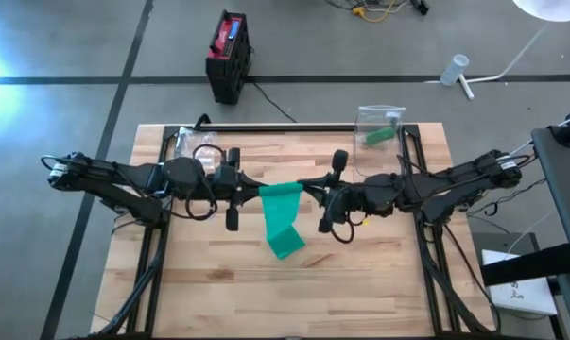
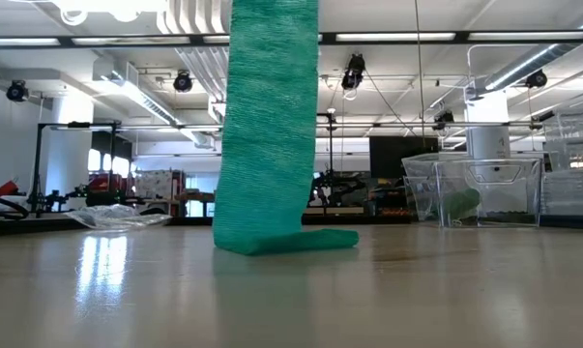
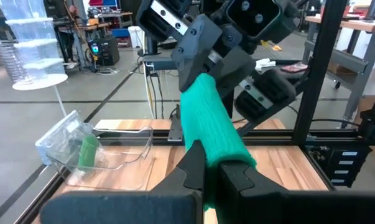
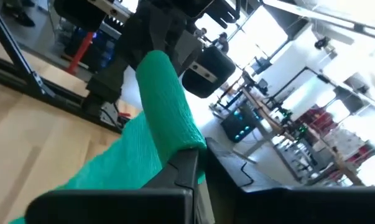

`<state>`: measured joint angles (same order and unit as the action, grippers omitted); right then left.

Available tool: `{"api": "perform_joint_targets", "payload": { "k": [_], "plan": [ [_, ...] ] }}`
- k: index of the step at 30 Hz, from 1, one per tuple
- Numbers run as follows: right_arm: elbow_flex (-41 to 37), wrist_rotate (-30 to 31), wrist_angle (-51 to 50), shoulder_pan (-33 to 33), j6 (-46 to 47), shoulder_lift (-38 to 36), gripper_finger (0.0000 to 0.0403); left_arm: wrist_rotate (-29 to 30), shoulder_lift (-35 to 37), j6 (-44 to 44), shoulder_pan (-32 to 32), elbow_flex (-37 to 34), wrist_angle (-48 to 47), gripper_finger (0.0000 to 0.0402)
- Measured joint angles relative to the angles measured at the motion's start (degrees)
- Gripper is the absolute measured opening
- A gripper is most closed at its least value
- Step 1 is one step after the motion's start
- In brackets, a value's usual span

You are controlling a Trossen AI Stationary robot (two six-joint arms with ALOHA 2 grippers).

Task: Roll bandage
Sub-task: Roll the dark green bandage

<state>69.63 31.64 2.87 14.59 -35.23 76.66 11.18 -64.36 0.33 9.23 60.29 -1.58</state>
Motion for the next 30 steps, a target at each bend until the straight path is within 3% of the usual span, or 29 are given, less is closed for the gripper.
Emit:
{"api": "perform_joint_targets", "payload": {
  "k": [8,16,21,24,30],
  "plan": [
    [0.01,-2.67,-0.52,-0.09,9.22,0.07,0.0023,-0.22,0.09,-0.99,0.04,0.00,-0.37,0.0000],
    [0.03,-3.83,-2.03,-1.81,18.49,-0.02,0.0113,-0.22,0.09,-3.07,0.08,0.00,-0.37,0.0000],
    [0.07,-11.39,-3.05,-2.71,19.58,-0.02,0.0150,-0.26,0.09,-5.07,0.09,0.00,-0.43,0.0000],
    [0.07,-15.67,-3.02,-2.66,18.86,0.00,0.0145,-0.64,0.09,-7.35,0.13,0.00,-0.76,0.0000],
    [0.07,-16.73,-3.18,-2.66,18.78,0.00,0.0089,-0.68,0.09,-10.26,0.13,-0.04,-0.90,0.0000]
  ]
}}
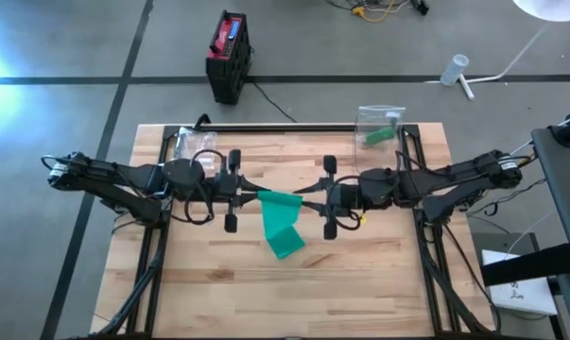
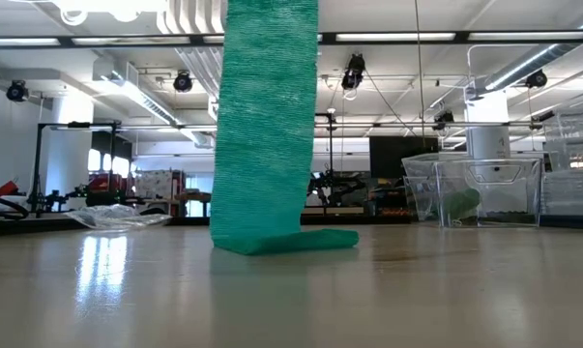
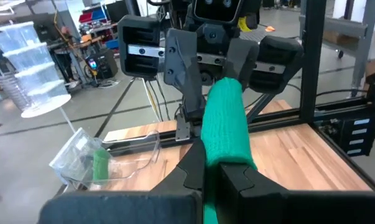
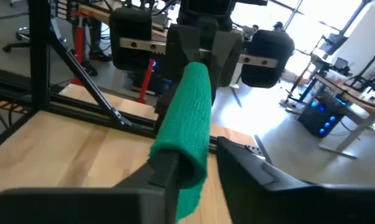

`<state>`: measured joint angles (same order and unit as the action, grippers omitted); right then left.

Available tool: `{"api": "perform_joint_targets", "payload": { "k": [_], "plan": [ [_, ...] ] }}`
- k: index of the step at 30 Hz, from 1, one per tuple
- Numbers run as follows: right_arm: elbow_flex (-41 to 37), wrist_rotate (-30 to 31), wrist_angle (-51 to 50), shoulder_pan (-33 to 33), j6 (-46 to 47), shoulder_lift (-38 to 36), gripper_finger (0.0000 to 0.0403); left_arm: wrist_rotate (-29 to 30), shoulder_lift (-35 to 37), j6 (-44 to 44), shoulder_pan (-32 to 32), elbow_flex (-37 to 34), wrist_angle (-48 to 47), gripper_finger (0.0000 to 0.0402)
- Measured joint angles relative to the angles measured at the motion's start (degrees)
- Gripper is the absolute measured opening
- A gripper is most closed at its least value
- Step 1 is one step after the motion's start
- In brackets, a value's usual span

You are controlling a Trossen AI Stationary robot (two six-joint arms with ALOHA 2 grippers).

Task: Roll bandage
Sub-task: Roll the dark green bandage

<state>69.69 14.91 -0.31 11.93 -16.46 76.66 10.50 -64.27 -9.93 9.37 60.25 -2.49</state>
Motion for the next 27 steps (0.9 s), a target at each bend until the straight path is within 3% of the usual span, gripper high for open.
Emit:
{"api": "perform_joint_targets", "payload": {
  "k": [6,15,20,27],
  "plan": [
    [0.00,-1.89,0.19,-0.61,1.91,0.00,0.0008,-1.48,-0.14,-1.55,0.09,-0.08,1.85,0.0000],
    [-0.37,-5.98,0.01,-2.75,7.92,-0.02,0.0014,-1.59,-0.12,-4.57,0.09,-2.88,8.17,0.0000],
    [-0.41,-8.10,-1.05,-3.70,8.59,-0.03,0.0041,-1.61,-0.09,-6.10,0.09,-3.96,9.76,0.0000],
    [3.22,-7.27,-13.07,-3.72,7.57,-2.47,0.0128,0.61,0.94,-8.72,0.09,-4.04,8.35,0.0000]
  ]
}}
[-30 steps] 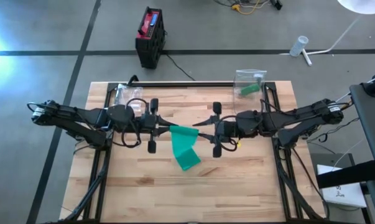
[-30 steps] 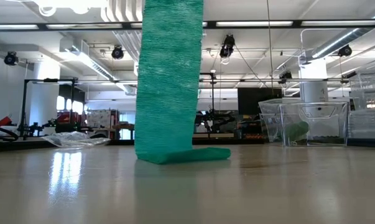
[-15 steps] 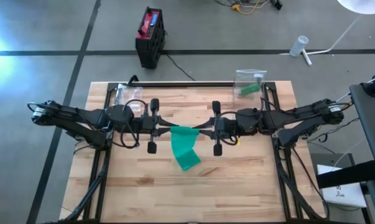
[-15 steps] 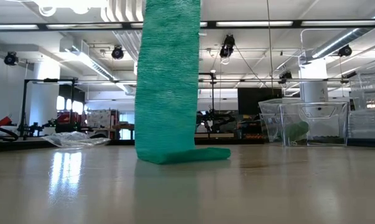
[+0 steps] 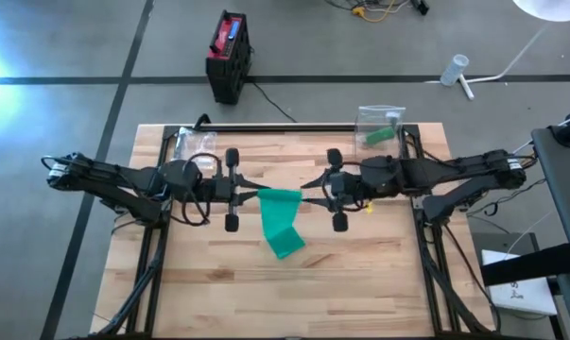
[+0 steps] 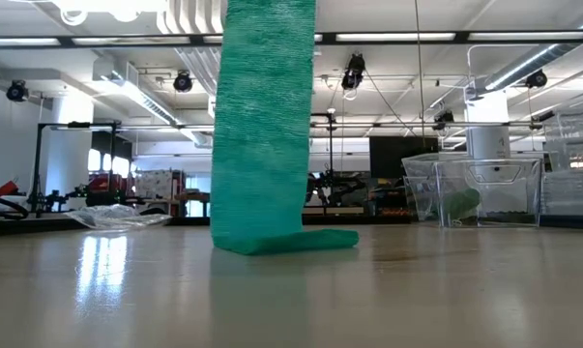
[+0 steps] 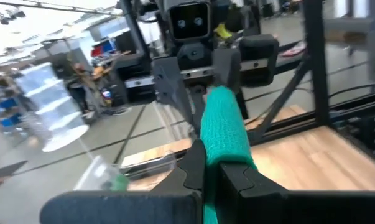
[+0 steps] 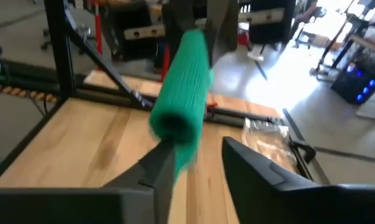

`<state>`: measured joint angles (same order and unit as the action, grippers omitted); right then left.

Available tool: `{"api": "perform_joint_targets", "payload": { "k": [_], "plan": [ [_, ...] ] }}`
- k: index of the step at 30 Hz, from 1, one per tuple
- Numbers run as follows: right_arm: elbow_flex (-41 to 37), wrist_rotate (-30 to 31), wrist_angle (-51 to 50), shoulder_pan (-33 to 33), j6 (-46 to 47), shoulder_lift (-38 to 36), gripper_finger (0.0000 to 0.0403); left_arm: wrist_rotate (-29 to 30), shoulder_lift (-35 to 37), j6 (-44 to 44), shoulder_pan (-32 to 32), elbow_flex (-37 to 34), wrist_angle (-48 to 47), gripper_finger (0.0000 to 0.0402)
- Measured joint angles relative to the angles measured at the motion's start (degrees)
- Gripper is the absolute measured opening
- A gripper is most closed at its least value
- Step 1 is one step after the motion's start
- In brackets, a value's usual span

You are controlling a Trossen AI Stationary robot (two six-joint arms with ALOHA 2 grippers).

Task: Roll bandage
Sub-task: Roll the dark green bandage

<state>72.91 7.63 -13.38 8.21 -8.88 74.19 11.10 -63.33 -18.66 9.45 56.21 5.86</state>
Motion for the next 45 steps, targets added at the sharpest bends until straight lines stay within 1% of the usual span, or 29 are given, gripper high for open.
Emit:
{"api": "perform_joint_targets", "payload": {
  "k": [3,5,9,12,14,16,21,22,23,27,33,43,45],
  "plan": [
    [1.94,0.02,-5.26,0.47,0.06,-0.61,0.0160,3.18,0.08,-2.17,0.00,0.14,-2.30,0.0000],
    [2.90,-0.10,-5.25,0.55,0.53,-0.90,0.0173,4.24,-0.04,-3.02,-0.02,0.13,-3.32,0.0000],
    [3.86,0.40,-4.20,0.53,0.11,-1.02,0.0176,4.84,-0.07,-4.50,-0.02,0.13,-4.18,0.0000],
    [3.72,1.04,-2.41,0.52,-1.11,-0.51,0.0159,4.84,-0.09,-6.01,0.00,0.13,-4.57,0.0000],
    [3.61,1.19,-1.50,0.52,-1.44,-0.02,0.0137,4.84,-0.09,-7.56,0.19,0.13,-4.63,0.0000],
    [3.55,1.21,-0.88,0.52,-1.44,1.01,0.0108,4.84,-0.09,-8.86,0.26,0.13,-4.76,0.0000],
    [3.42,1.51,0.20,0.41,-2.24,3.82,0.0019,4.84,-0.10,-9.41,0.34,0.13,-4.95,0.0000],
    [3.45,1.65,0.73,0.26,-2.80,4.01,0.0010,4.86,-0.13,-9.68,0.52,0.13,-4.95,0.0000],
    [3.47,2.43,0.64,0.26,-3.49,4.08,0.0006,4.89,-0.13,-10.08,0.75,0.13,-4.98,0.0000],
    [3.59,8.43,0.24,0.04,-4.31,4.78,0.0013,5.38,-0.15,-12.00,2.01,0.11,-5.39,0.0000],
    [3.50,8.71,-0.05,-0.32,-6.29,4.72,0.0002,5.21,-0.18,-12.35,2.60,0.11,-5.26,0.0000],
    [3.45,9.12,2.29,-1.71,-16.18,6.61,0.0001,3.77,-1.49,-12.33,2.62,0.11,-5.04,0.0000],
    [3.44,9.69,1.05,-2.18,-17.06,7.14,0.0001,3.76,-1.60,-12.21,2.62,0.11,-5.16,0.0000]
  ]
}}
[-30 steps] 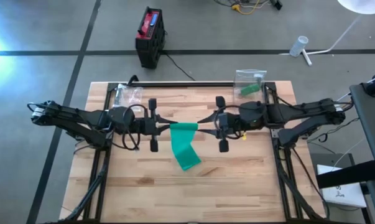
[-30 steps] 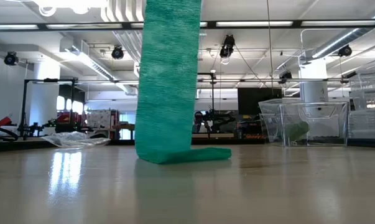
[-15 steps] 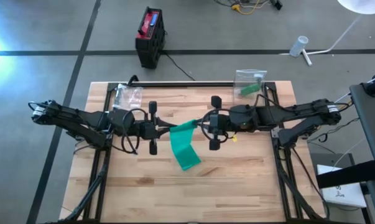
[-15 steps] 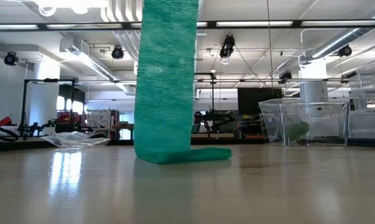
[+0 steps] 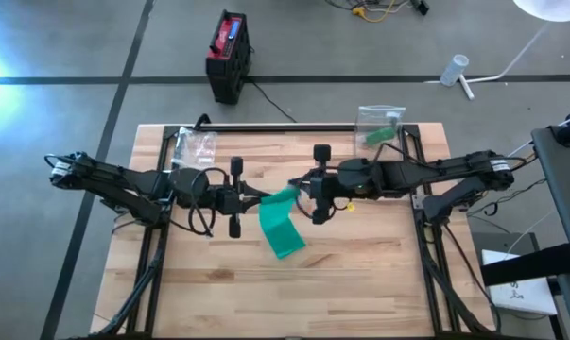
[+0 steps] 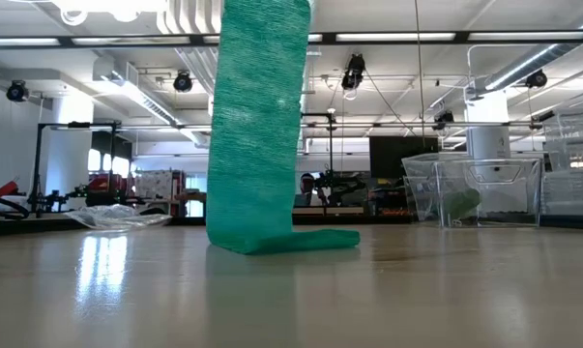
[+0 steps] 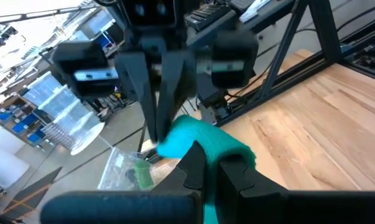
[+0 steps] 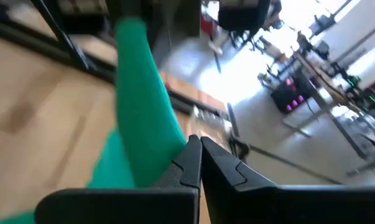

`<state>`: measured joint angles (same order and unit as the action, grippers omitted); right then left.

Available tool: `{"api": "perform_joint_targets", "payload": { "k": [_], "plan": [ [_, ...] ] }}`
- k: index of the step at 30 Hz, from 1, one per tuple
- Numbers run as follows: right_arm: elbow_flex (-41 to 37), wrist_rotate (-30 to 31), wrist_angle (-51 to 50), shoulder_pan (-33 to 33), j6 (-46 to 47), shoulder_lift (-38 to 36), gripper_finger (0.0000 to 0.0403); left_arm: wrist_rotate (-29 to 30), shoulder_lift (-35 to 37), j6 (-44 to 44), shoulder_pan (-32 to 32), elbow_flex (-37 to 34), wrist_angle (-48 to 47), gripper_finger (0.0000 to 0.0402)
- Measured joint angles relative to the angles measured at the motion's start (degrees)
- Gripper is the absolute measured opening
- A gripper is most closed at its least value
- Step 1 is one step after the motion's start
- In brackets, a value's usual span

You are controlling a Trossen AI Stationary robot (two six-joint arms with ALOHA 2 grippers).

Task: Roll bandage
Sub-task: Roll the dark green bandage

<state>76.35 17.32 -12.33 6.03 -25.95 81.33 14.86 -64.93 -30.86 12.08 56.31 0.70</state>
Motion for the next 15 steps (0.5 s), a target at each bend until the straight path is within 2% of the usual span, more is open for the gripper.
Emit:
{"api": "perform_joint_targets", "payload": {
  "k": [7,15],
  "plan": [
    [-0.04,11.23,-6.53,0.47,-0.98,-0.46,0.0000,-0.22,0.54,0.79,0.68,0.00,0.17,0.0000],
    [0.77,9.49,-4.74,6.20,-2.97,-4.78,0.0002,4.10,0.70,1.73,0.66,0.00,-2.22,0.0000]
  ]
}}
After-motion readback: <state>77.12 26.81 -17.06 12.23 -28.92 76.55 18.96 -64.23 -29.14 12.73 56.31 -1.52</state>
